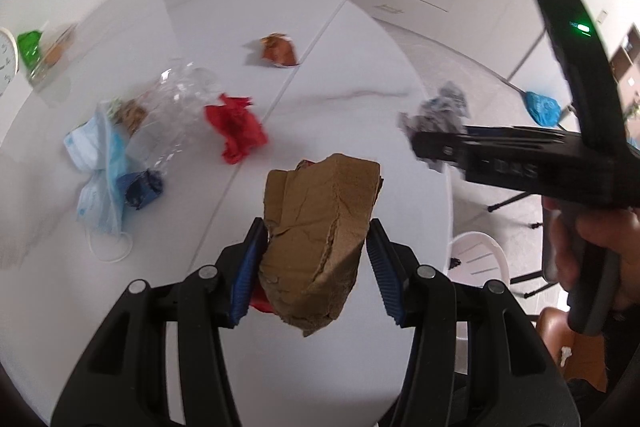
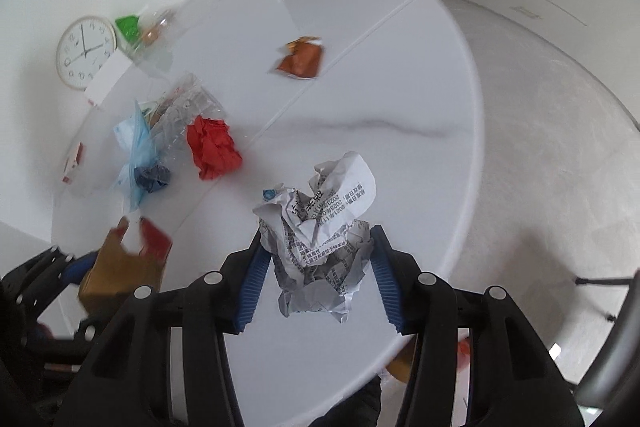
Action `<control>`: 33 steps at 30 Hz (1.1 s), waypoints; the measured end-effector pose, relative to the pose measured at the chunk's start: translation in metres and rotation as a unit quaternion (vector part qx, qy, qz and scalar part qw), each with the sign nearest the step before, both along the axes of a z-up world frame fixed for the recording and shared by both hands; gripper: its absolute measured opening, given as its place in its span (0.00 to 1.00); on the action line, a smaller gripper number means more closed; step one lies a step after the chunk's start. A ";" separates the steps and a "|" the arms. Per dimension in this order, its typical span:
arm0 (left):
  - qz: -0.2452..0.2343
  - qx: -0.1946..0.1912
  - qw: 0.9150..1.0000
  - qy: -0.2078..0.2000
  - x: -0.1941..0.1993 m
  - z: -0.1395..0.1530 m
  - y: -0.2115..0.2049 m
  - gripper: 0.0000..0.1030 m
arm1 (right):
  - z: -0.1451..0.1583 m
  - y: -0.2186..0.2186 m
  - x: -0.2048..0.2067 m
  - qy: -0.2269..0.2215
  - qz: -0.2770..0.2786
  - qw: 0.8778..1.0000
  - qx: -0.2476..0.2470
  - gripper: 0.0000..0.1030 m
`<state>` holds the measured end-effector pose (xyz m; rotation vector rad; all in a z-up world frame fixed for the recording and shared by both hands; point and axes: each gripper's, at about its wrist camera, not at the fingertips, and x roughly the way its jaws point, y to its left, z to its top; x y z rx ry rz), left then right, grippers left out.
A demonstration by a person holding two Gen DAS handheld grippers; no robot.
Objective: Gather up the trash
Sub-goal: 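Carry the bag and receipt to the wastebasket and release both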
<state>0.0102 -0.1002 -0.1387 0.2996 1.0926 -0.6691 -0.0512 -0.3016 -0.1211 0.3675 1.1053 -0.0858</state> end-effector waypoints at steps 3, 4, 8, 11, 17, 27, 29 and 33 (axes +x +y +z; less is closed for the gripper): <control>-0.019 -0.003 1.000 -0.004 -0.013 0.004 -0.009 0.49 | 0.007 -0.013 -0.029 -0.005 -0.029 1.000 0.000 0.50; -0.028 -0.004 1.000 -0.006 -0.019 0.006 -0.014 0.49 | 0.008 -0.017 -0.038 -0.006 -0.039 0.999 -0.004 0.50; -0.068 -0.006 0.998 -0.008 -0.041 0.011 -0.033 0.49 | 0.006 -0.033 -0.069 -0.003 -0.076 0.997 -0.009 0.50; -0.111 -0.006 0.994 -0.006 -0.060 0.012 -0.052 0.49 | 0.004 -0.049 -0.100 0.003 -0.109 0.994 -0.015 0.50; -0.210 -0.006 0.978 0.008 -0.103 0.008 -0.103 0.49 | -0.007 -0.082 -0.168 0.026 -0.185 0.982 -0.026 0.50; -0.330 0.003 0.942 0.055 -0.172 -0.016 -0.185 0.49 | -0.014 -0.127 -0.267 0.043 -0.295 0.954 -0.021 0.51; -0.345 0.005 0.937 0.061 -0.184 -0.020 -0.198 0.49 | -0.015 -0.134 -0.277 0.045 -0.305 0.951 -0.019 0.51; -0.364 0.011 0.929 0.063 -0.204 -0.026 -0.219 0.49 | -0.020 -0.145 -0.297 0.049 -0.318 0.947 -0.014 0.51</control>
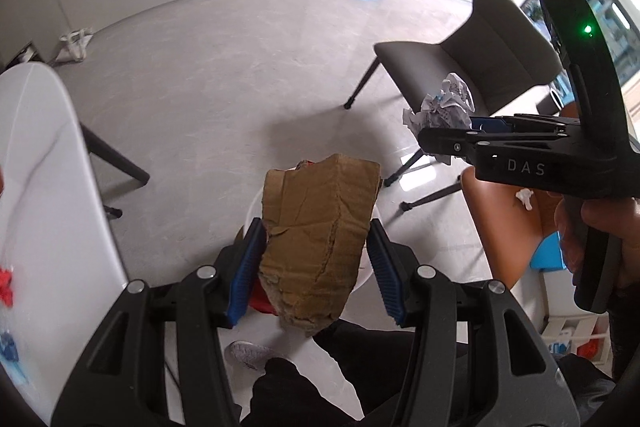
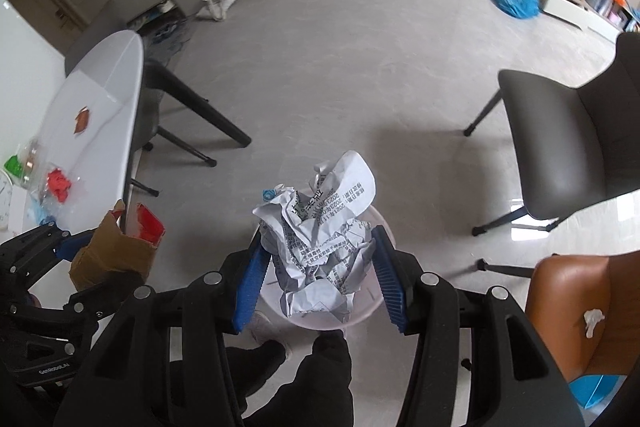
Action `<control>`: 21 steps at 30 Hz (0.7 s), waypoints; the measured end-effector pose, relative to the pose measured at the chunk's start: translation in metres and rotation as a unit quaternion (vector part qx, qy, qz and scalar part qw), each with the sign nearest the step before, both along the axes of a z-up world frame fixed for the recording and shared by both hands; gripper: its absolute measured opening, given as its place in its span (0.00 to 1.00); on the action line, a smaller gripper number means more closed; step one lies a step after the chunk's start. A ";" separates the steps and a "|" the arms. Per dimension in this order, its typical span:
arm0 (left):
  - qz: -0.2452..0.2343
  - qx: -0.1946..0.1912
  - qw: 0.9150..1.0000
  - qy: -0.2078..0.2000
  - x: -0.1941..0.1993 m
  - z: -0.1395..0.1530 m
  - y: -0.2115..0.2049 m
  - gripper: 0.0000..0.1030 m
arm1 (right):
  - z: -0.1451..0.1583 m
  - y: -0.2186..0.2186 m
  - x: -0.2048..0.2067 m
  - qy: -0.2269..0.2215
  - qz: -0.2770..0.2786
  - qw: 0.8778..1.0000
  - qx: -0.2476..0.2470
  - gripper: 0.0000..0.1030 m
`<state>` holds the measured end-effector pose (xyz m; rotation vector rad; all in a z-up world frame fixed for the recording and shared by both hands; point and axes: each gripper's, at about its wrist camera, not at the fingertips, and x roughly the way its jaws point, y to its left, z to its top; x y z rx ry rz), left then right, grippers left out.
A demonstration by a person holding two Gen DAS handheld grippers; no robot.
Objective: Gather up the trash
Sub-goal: 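Carry the bag and receipt to the wastebasket and release both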
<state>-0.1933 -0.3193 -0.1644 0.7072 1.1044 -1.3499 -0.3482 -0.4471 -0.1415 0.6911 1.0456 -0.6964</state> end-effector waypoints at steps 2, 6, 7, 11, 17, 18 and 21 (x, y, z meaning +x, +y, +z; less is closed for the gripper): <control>-0.009 0.004 1.000 0.000 -0.008 -0.003 -0.009 0.49 | -0.002 -0.005 -0.006 -0.001 -0.001 1.000 0.001 0.51; -0.015 0.012 1.000 -0.004 -0.017 -0.006 -0.023 0.53 | -0.004 -0.013 -0.015 -0.003 0.004 1.000 0.000 0.51; -0.011 0.013 1.000 -0.004 -0.015 -0.006 -0.022 0.57 | -0.005 -0.013 -0.017 -0.003 0.005 1.000 0.000 0.51; 0.002 0.001 1.000 -0.011 -0.012 0.002 -0.023 0.68 | -0.007 -0.016 -0.019 -0.005 0.010 1.000 0.001 0.52; 0.009 -0.013 0.999 -0.038 -0.013 0.016 -0.015 0.83 | -0.014 -0.015 -0.017 -0.005 0.022 1.000 0.012 0.52; 0.010 -0.015 0.999 -0.045 -0.013 0.017 -0.014 0.83 | -0.016 -0.014 -0.016 -0.005 0.025 1.000 0.015 0.52; 0.017 -0.019 0.998 -0.061 -0.012 0.025 -0.010 0.84 | -0.020 -0.008 -0.011 -0.002 0.037 0.999 0.022 0.52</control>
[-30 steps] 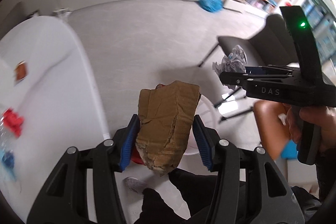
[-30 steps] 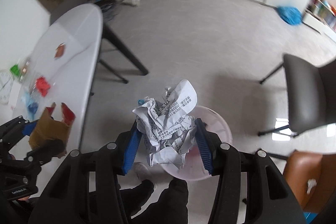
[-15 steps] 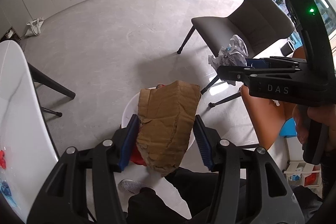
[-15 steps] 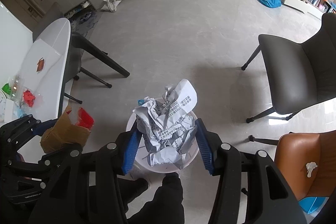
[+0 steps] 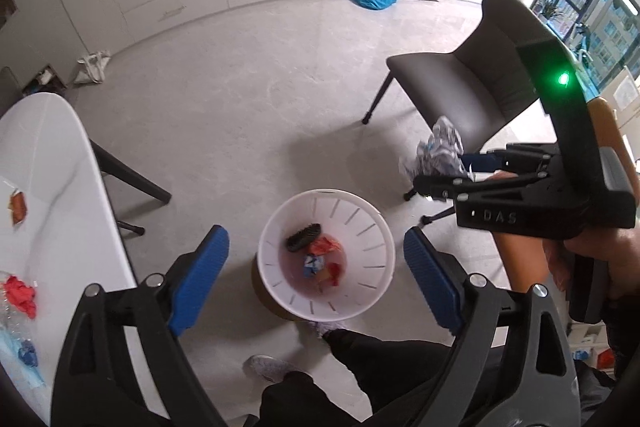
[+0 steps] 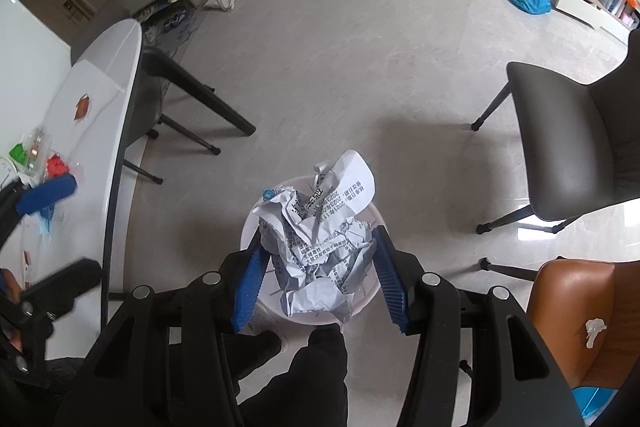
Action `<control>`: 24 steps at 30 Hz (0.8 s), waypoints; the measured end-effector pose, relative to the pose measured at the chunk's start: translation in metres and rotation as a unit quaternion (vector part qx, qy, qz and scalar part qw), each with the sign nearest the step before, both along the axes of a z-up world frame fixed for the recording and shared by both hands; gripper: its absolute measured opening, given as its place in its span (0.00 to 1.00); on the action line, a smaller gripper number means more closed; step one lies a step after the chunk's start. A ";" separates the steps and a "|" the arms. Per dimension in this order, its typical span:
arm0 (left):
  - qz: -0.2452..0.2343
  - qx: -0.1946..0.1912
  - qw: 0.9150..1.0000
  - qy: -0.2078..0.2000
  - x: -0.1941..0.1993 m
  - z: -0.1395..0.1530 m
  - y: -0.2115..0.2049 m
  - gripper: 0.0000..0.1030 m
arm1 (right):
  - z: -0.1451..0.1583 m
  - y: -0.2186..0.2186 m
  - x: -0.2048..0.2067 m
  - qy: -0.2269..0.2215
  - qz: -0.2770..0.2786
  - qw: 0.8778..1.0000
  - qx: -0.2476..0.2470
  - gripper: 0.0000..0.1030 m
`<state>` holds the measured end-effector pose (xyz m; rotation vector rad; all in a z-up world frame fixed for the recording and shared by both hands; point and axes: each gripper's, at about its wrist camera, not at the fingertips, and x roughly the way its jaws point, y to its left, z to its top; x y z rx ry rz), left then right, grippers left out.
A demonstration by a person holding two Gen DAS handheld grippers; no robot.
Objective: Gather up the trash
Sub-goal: 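Carry the bag and receipt to the wastebasket and release both, then move both tools back over the table toward the red paper and bottle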
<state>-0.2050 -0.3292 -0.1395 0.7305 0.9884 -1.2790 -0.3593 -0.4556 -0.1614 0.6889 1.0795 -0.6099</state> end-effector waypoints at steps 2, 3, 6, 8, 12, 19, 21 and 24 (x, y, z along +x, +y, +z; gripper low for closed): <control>0.010 -0.003 1.000 -0.005 0.005 0.005 0.002 0.89 | -0.002 0.005 0.004 0.000 0.007 1.000 0.005 0.56; 0.017 -0.007 1.000 -0.007 0.009 0.007 0.003 0.90 | -0.003 0.008 0.006 0.002 0.011 1.000 0.007 0.66; 0.031 -0.012 0.999 -0.008 0.015 0.012 0.008 0.90 | -0.001 0.016 0.012 0.023 0.010 0.999 -0.019 0.95; 0.043 -0.016 0.999 -0.008 0.021 0.017 0.014 0.91 | 0.000 0.019 0.015 0.032 0.010 0.999 -0.031 0.98; 0.064 -0.027 0.998 -0.012 0.030 0.024 0.024 0.92 | 0.001 0.021 0.022 0.035 0.011 0.999 -0.030 0.98; 0.093 -0.032 0.995 -0.015 0.047 0.030 0.043 0.92 | 0.010 0.031 0.038 0.029 0.019 0.999 -0.036 0.98; 0.098 -0.033 0.995 -0.015 0.049 0.032 0.046 0.92 | 0.012 0.034 0.042 0.027 0.023 0.999 -0.037 0.98; 0.105 -0.036 0.994 -0.014 0.055 0.034 0.052 0.92 | 0.015 0.040 0.049 0.025 0.026 0.999 -0.040 0.98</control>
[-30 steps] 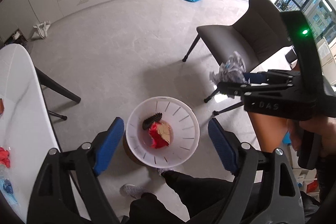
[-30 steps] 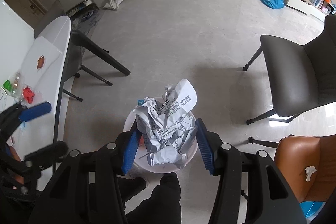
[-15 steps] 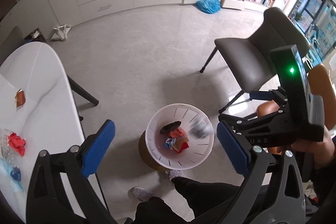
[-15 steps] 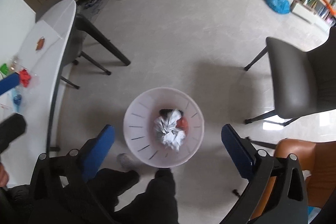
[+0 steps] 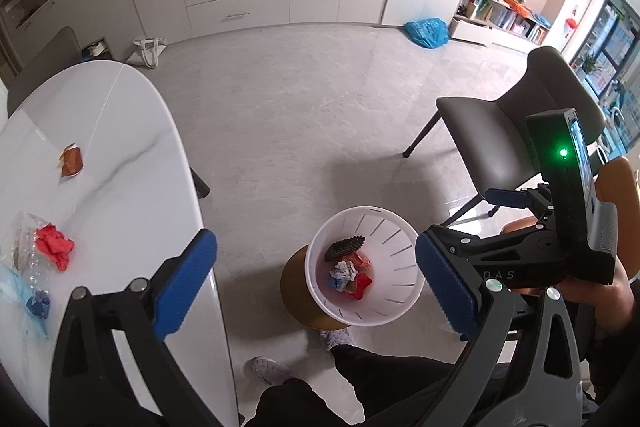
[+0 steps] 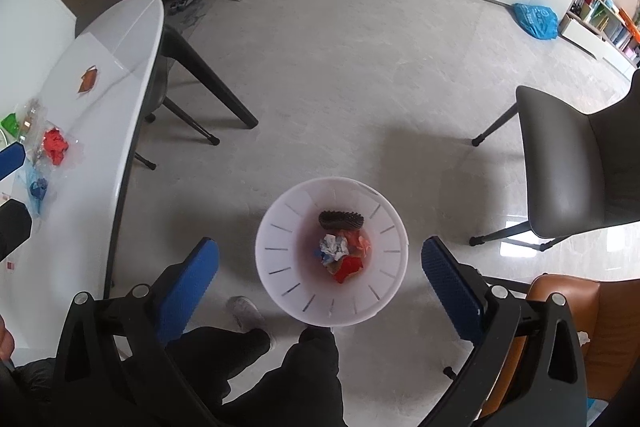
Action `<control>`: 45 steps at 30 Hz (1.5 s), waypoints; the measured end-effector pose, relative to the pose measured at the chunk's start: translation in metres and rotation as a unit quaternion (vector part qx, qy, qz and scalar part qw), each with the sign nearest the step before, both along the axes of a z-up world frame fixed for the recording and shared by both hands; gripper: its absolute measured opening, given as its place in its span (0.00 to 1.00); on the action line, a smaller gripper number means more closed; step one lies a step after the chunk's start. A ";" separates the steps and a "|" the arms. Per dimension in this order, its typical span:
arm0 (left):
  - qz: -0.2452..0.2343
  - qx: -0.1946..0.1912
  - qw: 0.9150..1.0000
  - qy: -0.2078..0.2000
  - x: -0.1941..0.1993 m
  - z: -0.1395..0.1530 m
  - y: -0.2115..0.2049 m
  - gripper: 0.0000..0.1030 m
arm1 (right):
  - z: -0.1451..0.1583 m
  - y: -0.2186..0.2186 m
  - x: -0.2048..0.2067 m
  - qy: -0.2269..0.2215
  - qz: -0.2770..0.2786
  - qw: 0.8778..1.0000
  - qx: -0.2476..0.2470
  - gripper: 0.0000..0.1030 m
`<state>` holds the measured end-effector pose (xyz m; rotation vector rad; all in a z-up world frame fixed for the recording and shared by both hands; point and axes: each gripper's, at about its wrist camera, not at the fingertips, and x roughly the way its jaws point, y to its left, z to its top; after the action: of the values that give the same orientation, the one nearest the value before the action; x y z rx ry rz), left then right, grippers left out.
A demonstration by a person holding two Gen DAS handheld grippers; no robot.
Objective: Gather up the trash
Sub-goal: 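Move both tools back over the table toward the red paper and bottle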
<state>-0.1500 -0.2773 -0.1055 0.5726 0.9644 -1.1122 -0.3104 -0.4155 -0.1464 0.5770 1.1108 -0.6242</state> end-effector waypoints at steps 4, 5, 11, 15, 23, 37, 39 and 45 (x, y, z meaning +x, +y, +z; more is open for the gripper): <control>0.016 -0.003 1.000 -0.002 0.008 0.004 0.011 0.92 | 0.004 0.006 0.010 -0.003 0.008 1.000 -0.003 0.98; 0.023 -0.003 1.000 -0.001 0.012 0.006 0.014 0.92 | 0.005 0.007 0.013 -0.004 0.011 1.000 -0.002 0.98; 0.096 -0.001 0.995 -0.011 0.048 0.013 0.056 0.92 | 0.013 0.023 0.053 -0.011 0.053 0.998 -0.006 0.98; 0.169 -0.001 0.986 -0.007 0.080 0.013 0.099 0.92 | 0.015 0.044 0.095 -0.018 0.103 0.994 -0.008 0.98; 0.304 -0.002 0.953 -0.008 0.129 0.009 0.195 0.92 | 0.019 0.103 0.170 -0.027 0.205 0.978 -0.003 0.98; 0.407 0.004 0.913 0.009 0.173 -0.009 0.286 0.92 | 0.026 0.190 0.282 -0.042 0.333 0.942 -0.007 0.98; 0.403 0.009 0.915 0.002 0.179 -0.010 0.286 0.92 | 0.024 0.196 0.299 -0.045 0.346 0.937 -0.006 0.98; 0.364 0.025 0.931 -0.012 0.206 -0.017 0.280 0.92 | 0.003 0.218 0.356 -0.040 0.390 0.920 -0.013 0.98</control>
<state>0.0562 0.0032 -0.1227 0.2233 1.0618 -0.4128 0.0457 -0.1970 -0.1431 0.0982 1.1412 0.0797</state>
